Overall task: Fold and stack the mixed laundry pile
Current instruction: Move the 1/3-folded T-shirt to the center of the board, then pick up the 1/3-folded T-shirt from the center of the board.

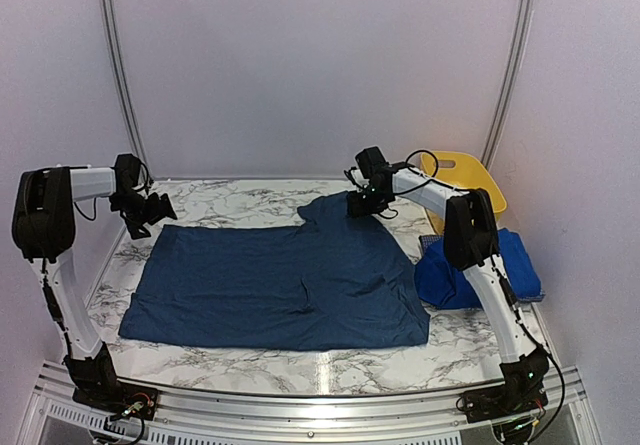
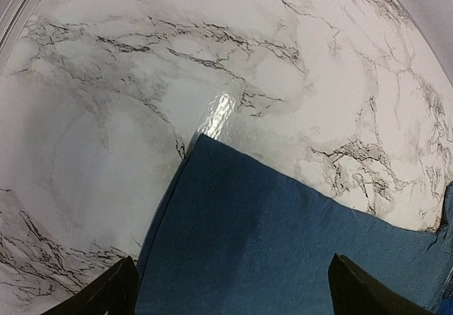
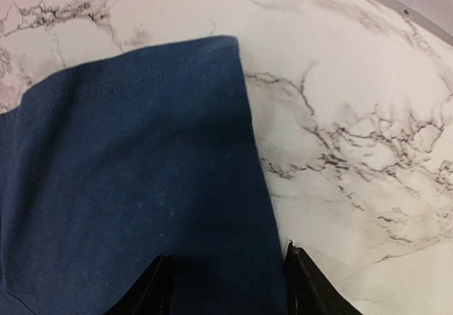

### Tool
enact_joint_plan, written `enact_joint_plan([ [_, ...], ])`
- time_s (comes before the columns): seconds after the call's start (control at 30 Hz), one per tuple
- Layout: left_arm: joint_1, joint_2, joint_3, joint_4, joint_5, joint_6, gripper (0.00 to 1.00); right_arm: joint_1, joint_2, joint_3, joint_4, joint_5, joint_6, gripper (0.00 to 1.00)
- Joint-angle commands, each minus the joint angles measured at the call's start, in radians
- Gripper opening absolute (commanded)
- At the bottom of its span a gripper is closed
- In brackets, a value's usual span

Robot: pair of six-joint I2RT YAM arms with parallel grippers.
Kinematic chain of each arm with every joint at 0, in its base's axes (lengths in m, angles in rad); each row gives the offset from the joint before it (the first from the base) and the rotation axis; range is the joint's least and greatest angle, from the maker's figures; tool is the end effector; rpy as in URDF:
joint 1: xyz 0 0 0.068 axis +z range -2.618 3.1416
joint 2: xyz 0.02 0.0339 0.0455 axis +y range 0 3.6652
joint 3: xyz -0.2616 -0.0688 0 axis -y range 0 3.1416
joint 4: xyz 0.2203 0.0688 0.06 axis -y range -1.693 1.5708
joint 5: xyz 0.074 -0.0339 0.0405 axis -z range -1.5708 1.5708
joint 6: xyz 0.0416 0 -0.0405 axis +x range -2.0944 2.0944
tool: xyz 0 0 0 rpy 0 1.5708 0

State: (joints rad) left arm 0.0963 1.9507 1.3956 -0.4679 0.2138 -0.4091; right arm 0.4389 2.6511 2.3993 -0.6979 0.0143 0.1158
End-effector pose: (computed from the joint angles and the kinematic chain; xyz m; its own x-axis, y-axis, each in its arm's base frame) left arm 0.3946 0.0292 0.1935 -0.7860 -0.4665 -0.4058 -0.3233 0.8695 -0.3734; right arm 0.4948 0.2316 0.1459 -0.7795 -0.2383 -0.5794 -0.3295 0.9425 0.0557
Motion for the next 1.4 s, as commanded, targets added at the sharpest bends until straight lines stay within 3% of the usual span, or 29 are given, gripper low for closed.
enact_joint_plan([
  [0.0, 0.001, 0.023, 0.049, 0.001, 0.006, 0.019, 0.97, 0.017, 0.052, 0.014, -0.043, 0.039, -0.014, 0.49],
  [0.13, 0.003, 0.042, 0.068, -0.007, 0.002, 0.028, 0.96, 0.022, 0.079, 0.012, -0.052, 0.028, -0.018, 0.43],
  [0.27, 0.006, 0.062, 0.094, -0.021, 0.006, 0.034, 0.94, 0.022, 0.09, 0.007, -0.062, -0.003, -0.015, 0.17],
  [0.43, 0.02, 0.084, 0.126, -0.029, 0.019, 0.049, 0.92, 0.011, 0.062, 0.006, -0.046, -0.059, -0.01, 0.0],
  [0.53, 0.026, 0.097, 0.142, -0.037, 0.033, 0.058, 0.9, 0.0, 0.038, 0.006, -0.034, -0.103, 0.004, 0.02],
  [0.6, 0.026, 0.101, 0.144, -0.036, 0.042, 0.061, 0.9, -0.01, 0.015, 0.003, -0.029, -0.139, 0.016, 0.29],
  [0.67, 0.026, 0.103, 0.142, -0.037, 0.054, 0.06, 0.89, -0.017, -0.022, -0.021, -0.004, -0.145, 0.032, 0.41],
  [0.83, 0.026, 0.1, 0.138, -0.036, 0.058, 0.058, 0.89, -0.07, -0.065, -0.066, 0.069, -0.167, 0.091, 0.39],
  [1.37, 0.026, 0.129, 0.161, -0.034, 0.062, 0.045, 0.89, -0.069, 0.023, -0.025, 0.017, -0.169, 0.031, 0.38],
])
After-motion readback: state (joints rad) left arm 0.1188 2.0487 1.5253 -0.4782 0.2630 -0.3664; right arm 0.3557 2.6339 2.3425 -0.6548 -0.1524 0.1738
